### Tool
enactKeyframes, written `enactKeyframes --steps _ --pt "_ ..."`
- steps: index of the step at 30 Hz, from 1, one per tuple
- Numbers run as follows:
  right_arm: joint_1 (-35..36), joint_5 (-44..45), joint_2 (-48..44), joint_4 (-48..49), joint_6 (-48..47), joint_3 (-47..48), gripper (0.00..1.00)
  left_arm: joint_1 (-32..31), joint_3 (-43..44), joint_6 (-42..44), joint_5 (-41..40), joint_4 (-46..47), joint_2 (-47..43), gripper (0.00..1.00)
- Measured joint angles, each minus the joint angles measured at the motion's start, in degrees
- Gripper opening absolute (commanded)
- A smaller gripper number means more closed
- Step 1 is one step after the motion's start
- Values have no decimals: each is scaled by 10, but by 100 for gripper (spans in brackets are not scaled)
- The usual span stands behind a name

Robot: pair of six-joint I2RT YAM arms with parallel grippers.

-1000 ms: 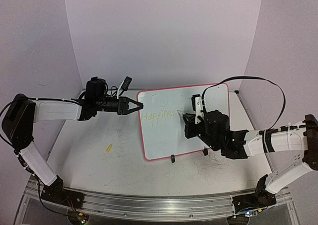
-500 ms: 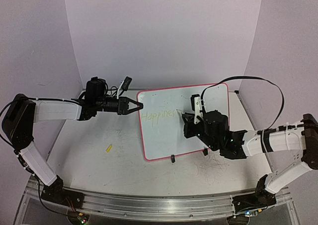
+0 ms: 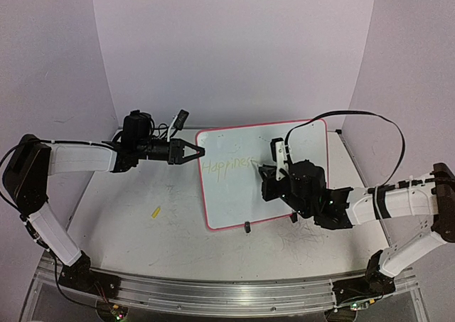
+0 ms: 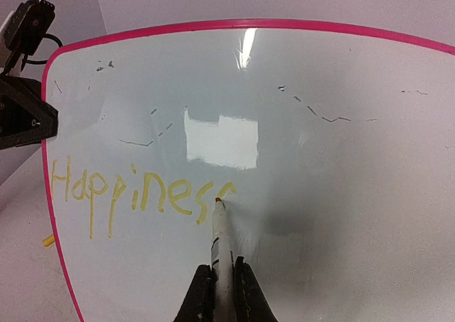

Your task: Write a sentence on the whiteboard

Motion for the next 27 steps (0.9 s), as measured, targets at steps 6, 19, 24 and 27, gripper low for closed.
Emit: enactKeyframes --steps 6,19,24,27 --pt "2 9 0 -3 6 0 0 0 0 0 0 0 0 0" --pt "2 21 -12 -18 21 -16 0 0 0 0 0 0 0 0" --pt "5 20 -11 -19 22 -16 0 0 0 0 0 0 0 0" --pt "7 17 -6 -18 21 -15 0 0 0 0 0 -1 0 0"
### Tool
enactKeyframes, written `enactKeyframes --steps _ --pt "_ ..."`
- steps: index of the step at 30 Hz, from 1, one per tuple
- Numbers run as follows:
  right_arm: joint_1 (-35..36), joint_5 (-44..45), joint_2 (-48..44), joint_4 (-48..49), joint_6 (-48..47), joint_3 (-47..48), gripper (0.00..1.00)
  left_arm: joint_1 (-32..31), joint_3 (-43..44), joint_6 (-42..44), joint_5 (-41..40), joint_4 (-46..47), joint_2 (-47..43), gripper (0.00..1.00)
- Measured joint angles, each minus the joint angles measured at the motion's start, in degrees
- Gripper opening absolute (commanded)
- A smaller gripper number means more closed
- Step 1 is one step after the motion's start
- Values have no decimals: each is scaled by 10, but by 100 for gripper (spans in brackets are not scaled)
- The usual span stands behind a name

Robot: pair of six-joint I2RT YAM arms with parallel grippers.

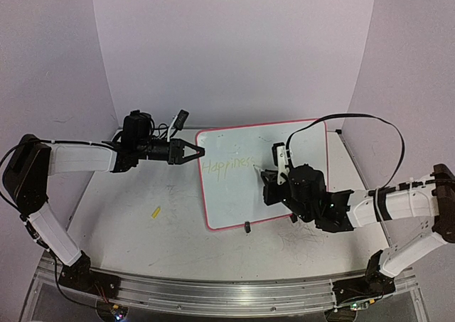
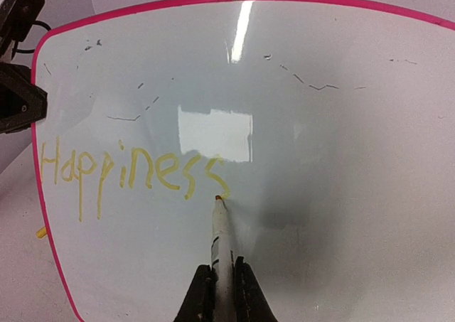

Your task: Write a sentence on the whiteboard

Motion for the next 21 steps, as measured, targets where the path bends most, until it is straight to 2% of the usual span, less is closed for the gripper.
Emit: enactKeyframes --steps 12,18,21 --pt "5 -5 4 4 -13 12 0 0 0 0 -1 0 0 0" --pt "0 2 -104 22 -55 -37 0 -1 0 5 -1 -2 -3 0" --pt "-10 4 -116 40 -77 -38 0 -1 0 5 -1 -3 -3 0"
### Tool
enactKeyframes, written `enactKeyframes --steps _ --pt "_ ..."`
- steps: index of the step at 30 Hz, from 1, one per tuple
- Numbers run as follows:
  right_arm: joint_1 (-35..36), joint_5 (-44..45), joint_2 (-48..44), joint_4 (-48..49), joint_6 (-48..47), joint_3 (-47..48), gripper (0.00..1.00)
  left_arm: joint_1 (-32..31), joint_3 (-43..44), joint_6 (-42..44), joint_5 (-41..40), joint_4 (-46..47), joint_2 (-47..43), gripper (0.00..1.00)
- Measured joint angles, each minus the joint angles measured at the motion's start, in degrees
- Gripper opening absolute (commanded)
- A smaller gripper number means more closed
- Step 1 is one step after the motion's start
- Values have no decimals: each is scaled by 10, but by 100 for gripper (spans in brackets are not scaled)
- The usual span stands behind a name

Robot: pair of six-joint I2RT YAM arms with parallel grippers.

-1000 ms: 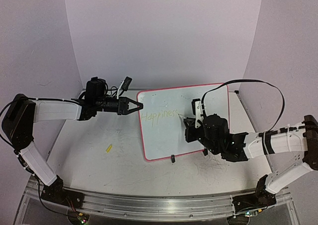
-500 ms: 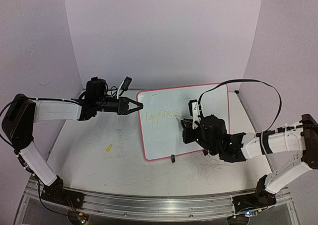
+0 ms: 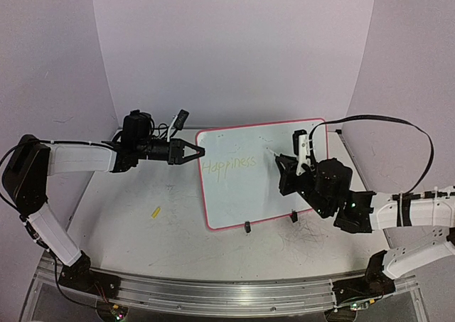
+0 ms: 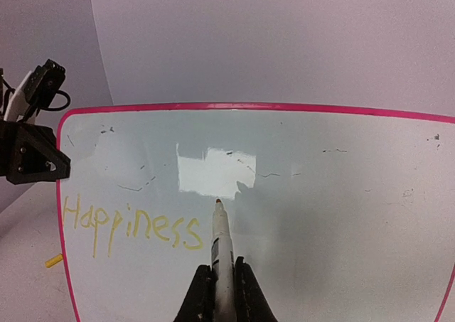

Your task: Write a sentence on the whiteboard

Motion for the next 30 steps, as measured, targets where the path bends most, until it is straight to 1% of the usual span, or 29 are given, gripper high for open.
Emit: enactKeyframes --steps 4,15,30 --pt "-6 -4 14 0 -14 0 0 0 0 0 0 -1 0 0" --pt "-6 -48 36 18 -30 -12 0 0 0 2 -1 -2 0 0" --pt "-6 -53 42 35 -29 -19 0 0 0 2 -1 -2 0 0"
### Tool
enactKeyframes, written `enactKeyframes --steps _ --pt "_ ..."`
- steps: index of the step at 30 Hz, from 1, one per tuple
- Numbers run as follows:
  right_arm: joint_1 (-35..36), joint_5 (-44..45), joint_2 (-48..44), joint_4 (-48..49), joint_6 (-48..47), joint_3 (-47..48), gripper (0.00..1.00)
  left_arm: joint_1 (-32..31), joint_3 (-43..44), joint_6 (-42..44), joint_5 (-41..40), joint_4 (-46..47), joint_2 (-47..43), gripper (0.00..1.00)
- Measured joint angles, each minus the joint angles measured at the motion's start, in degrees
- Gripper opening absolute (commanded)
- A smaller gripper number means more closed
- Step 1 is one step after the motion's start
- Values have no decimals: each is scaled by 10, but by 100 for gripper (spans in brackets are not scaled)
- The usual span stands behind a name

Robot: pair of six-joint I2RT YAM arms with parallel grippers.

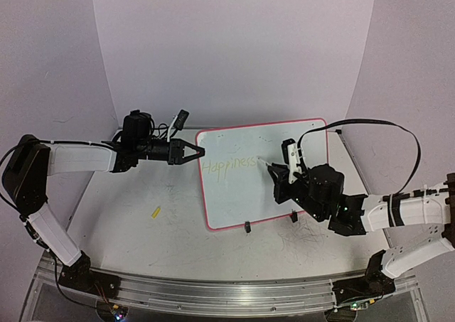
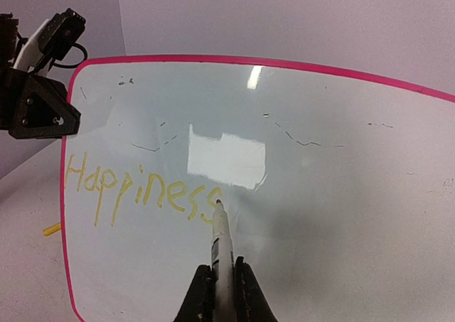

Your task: Write a sentence on the whiteboard

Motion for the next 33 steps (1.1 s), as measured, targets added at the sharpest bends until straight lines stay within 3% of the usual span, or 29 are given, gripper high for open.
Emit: enactKeyframes --steps 33 --pt "0 14 0 0 2 -3 0 0 0 0 -2 0 0 0"
